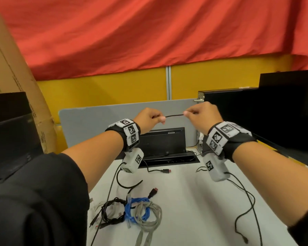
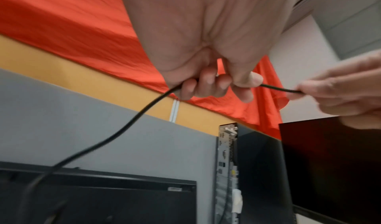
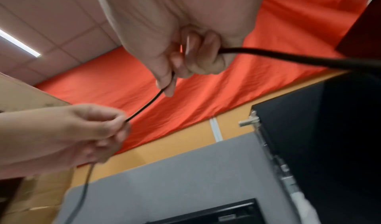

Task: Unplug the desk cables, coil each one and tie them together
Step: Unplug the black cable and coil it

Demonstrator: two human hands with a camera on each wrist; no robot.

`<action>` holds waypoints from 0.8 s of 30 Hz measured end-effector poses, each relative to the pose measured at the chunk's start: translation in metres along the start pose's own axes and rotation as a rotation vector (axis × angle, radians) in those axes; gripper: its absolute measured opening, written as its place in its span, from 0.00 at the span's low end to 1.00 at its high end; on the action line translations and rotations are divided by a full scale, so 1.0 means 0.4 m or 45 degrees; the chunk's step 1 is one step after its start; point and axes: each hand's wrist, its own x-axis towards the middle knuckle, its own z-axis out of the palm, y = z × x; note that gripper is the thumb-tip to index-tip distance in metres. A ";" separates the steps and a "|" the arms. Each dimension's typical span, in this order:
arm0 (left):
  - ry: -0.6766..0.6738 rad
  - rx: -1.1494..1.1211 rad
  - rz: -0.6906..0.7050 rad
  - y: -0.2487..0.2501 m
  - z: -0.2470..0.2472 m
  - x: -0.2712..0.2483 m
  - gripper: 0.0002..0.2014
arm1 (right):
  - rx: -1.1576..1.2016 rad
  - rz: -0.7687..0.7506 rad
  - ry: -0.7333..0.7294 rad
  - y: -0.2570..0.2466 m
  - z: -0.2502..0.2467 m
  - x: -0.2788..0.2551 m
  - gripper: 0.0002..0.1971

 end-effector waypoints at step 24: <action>0.175 0.090 -0.357 -0.176 -0.095 -0.087 0.12 | -0.523 0.656 0.012 0.308 -0.061 -0.046 0.11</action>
